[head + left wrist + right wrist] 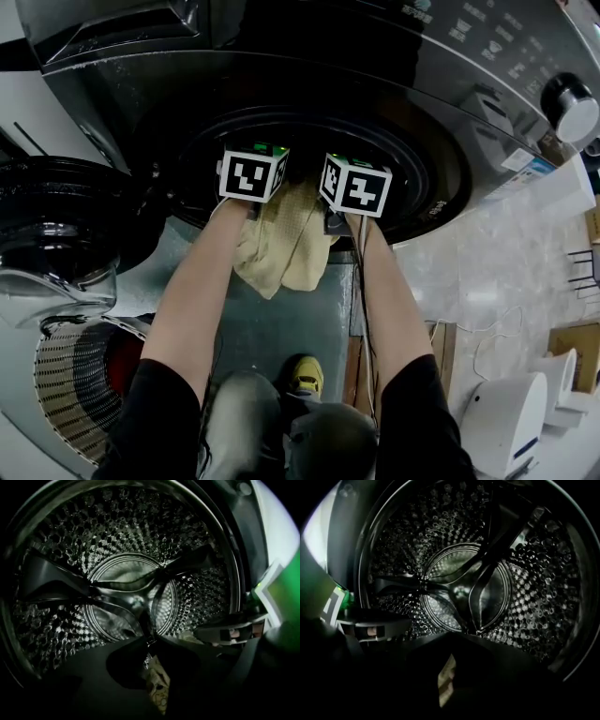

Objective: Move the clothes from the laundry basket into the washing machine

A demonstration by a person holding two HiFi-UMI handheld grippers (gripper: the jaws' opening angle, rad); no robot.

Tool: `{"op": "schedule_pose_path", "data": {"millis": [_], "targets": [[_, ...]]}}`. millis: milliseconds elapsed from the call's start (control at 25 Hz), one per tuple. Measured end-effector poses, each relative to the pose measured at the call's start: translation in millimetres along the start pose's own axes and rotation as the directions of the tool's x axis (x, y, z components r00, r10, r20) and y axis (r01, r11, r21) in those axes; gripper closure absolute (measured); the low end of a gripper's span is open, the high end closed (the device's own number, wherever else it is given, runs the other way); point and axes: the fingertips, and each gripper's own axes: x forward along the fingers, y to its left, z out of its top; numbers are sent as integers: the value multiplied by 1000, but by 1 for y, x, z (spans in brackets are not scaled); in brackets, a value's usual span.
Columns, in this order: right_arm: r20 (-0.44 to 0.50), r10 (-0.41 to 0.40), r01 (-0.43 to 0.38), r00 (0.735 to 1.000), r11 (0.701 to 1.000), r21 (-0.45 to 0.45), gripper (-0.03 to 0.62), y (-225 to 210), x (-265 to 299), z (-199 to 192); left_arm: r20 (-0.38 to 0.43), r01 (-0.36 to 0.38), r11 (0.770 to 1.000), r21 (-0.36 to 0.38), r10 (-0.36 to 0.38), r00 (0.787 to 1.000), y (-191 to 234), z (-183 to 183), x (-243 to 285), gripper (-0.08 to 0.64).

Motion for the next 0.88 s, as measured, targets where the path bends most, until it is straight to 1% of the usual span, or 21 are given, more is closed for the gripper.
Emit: {"op": "schedule_pose_path", "data": {"millis": [40,80,160,400,520,720,880], "targets": [[-8,1,-1,1000,1000,-5,588,1,0,-1,-5,-2,1000,-5,2,1000,0,-2,-1,506],[-18,3,-4,1000,1000,-12,588,3,-1,-3,-11,-1,1000,-9,1,1000,0,-3,-1,549],[-36,11,-11,999,1000,-17,588,6,-2,-6,-25,4,1000,-17,-4,1000,-1,-6,-3,549],[-54,17,-17,998,1000,12,588,11,-10,-11,-43,10,999,-48,-12,999,-4,-10,-11,549],[-25,31,-30,999,999,13,588,18,-19,-5,-32,18,997,-72,-20,999,-6,-12,-19,549],[-32,48,-47,998,999,16,588,25,-32,-10,-13,28,996,-88,-29,1000,-11,-12,-34,549],[-41,67,-66,997,998,25,588,30,-40,-15,-20,35,997,-62,-36,999,-17,-10,-43,549]]}}
